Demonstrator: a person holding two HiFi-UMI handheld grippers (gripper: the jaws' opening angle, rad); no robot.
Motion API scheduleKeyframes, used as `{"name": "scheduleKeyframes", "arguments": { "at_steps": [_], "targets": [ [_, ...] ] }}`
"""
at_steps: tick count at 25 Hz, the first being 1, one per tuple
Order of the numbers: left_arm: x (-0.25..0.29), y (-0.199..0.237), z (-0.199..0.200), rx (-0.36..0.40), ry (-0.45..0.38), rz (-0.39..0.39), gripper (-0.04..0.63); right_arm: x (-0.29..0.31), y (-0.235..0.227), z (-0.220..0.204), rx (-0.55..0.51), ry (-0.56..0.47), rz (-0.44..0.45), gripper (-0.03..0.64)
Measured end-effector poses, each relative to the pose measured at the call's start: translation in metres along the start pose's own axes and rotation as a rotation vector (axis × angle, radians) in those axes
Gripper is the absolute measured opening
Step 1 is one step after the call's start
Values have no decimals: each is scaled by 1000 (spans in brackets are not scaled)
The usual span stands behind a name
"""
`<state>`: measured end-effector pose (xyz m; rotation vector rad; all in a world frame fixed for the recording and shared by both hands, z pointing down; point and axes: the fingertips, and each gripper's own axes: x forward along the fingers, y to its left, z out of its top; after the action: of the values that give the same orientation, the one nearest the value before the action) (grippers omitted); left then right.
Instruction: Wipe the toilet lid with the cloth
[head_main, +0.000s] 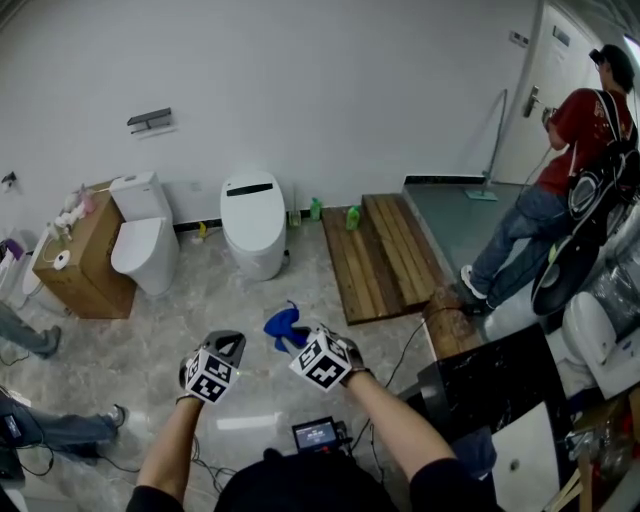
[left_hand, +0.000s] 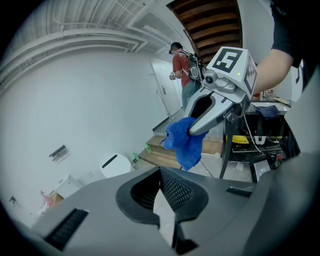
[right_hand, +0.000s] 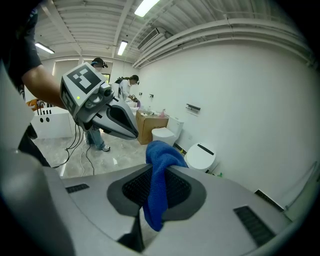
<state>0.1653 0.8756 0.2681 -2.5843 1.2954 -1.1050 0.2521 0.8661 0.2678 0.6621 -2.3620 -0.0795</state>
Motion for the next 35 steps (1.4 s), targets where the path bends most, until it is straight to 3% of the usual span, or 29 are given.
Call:
{"name": "scheduleKeyframes", "arguments": {
  "at_steps": [15,23,29,35],
  "targets": [
    [15,-10,-2,2,33,-27,11,-1,-8,-18,41,2,5,55],
    [43,-15,16,8,50,-4,11,-4,-36,-38,54,-4,24,55],
    [55,3,19,-76,56,29,11,7,-62,-53,107,-20,62,55],
    [86,19,5,-74,84,18,11,31,-86,-68,136,-7,63,55]
  ]
}}
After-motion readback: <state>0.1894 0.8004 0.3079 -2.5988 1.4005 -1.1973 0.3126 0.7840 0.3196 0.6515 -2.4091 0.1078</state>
